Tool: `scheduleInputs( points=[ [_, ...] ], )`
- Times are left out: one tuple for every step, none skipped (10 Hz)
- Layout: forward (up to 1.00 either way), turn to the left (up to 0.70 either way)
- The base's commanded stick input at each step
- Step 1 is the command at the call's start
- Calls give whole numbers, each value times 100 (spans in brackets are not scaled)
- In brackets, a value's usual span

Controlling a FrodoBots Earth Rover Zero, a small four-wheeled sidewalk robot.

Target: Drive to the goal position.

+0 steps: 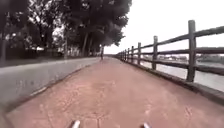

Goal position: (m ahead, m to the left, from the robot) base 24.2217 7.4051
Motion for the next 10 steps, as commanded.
scheduleInputs(
  points=[
    [70,0],
    [70,0],
    [70,0],
    [70,0],
    [70,0],
    [70,0],
    [70,0],
    [70,0],
    [70,-1],
    [70,-2]
  ],
)
